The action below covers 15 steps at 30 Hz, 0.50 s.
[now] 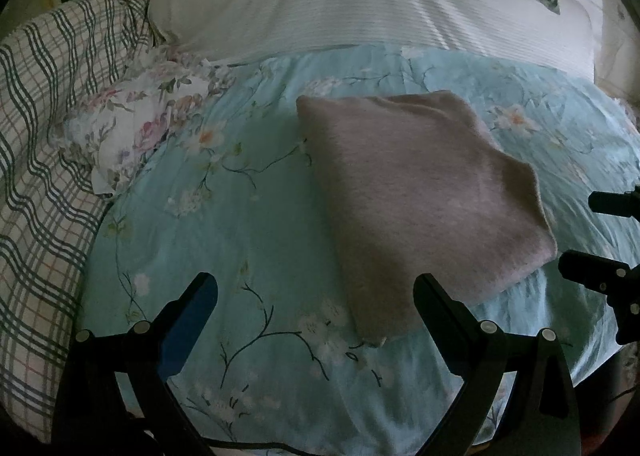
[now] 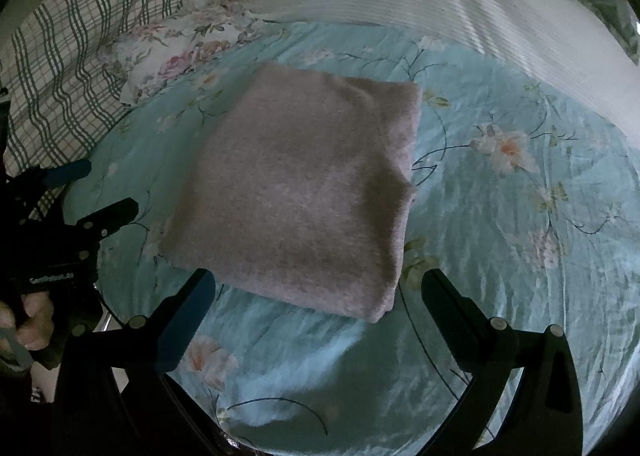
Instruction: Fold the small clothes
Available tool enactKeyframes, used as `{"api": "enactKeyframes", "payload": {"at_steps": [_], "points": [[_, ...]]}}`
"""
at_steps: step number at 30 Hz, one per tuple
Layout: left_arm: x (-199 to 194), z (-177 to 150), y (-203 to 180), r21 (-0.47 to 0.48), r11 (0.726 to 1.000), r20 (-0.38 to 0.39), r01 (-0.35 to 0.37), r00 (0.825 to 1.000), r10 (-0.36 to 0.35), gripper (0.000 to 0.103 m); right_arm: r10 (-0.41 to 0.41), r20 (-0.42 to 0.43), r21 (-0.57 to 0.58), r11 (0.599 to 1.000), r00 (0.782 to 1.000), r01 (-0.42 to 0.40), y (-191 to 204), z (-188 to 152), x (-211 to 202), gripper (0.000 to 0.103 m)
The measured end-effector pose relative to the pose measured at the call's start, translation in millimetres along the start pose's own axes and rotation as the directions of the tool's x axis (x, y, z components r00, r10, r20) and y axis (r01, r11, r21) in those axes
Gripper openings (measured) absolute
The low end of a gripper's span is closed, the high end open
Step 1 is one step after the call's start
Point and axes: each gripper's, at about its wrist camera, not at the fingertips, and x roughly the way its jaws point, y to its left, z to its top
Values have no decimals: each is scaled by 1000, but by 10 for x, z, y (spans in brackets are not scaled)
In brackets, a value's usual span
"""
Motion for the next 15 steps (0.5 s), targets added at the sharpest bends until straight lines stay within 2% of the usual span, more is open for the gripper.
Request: {"api": "enactKeyframes", "payload": {"at_steps": [15], "points": [[73,40,-24,-5,1000,-12,-1,1000,1,99,11,-9,11,1000,1000,-11,-37,43,84,103]]}}
